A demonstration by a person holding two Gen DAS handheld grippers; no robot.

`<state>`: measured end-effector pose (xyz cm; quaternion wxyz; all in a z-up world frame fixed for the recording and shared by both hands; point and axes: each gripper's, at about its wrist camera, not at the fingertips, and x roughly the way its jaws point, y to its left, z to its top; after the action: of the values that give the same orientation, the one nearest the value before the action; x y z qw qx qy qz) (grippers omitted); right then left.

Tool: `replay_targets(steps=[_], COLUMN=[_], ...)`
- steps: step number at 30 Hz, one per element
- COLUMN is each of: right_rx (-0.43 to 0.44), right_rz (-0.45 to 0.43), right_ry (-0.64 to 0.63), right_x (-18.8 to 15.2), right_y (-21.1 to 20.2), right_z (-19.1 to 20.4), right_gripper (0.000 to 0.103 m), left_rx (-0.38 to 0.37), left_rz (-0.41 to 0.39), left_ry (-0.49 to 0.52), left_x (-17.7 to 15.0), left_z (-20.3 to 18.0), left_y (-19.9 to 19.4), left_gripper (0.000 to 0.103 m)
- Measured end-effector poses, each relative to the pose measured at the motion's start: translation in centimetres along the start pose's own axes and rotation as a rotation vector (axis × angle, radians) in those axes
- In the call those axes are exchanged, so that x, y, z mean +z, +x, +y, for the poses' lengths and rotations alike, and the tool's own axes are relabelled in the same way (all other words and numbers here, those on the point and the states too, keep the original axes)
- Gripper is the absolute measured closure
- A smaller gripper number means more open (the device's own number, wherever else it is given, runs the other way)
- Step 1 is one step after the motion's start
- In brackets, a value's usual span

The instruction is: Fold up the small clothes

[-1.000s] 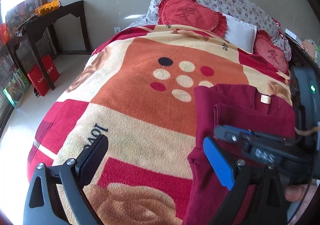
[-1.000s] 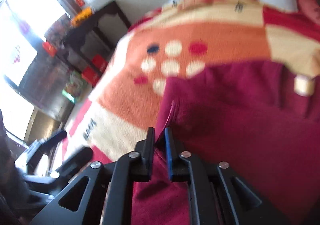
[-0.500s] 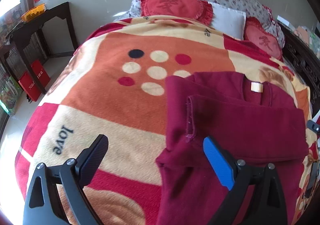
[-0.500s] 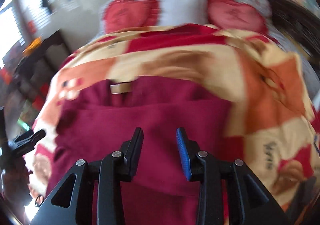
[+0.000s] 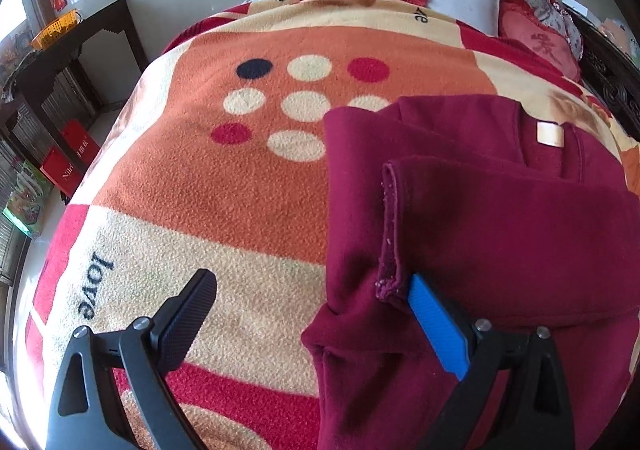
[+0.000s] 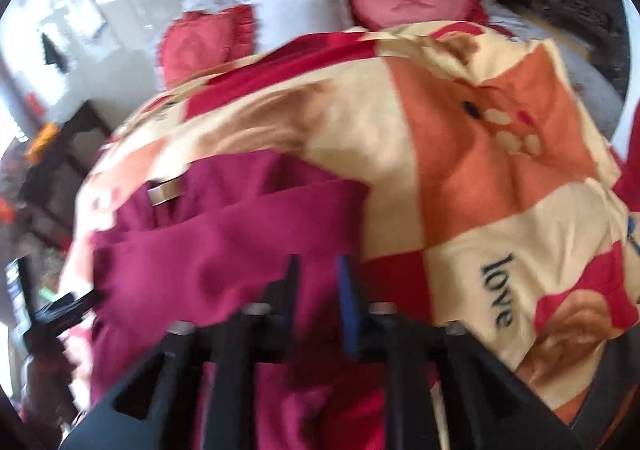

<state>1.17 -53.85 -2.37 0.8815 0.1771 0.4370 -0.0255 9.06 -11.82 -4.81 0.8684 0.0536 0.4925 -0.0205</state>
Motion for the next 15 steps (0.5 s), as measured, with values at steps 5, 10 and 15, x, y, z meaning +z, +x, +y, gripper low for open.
replay_targets(steps=[5, 10, 15], right_rx=[-0.143, -0.068, -0.060], right_rz=[0.168, 0.119, 0.050], right_ry=[-0.135, -0.045, -0.029], right_x=[-3.6, -4.4, -2.3], right_y=[2.4, 0.7, 0.6], right_z=[1.8, 0.6, 1.3], right_gripper=[0.084, 0.084, 0.070], left_rx=[-0.012, -0.007, 0.003], left_rz=[0.005, 0.000, 0.001], left_ry=[-0.015, 0.002, 0.012], left_x=[-0.3, -0.7, -0.8], left_z=[0.1, -0.1, -0.4], left_y=[-0.1, -0.7, -0.7], left_gripper=[0.004, 0.004, 0.004])
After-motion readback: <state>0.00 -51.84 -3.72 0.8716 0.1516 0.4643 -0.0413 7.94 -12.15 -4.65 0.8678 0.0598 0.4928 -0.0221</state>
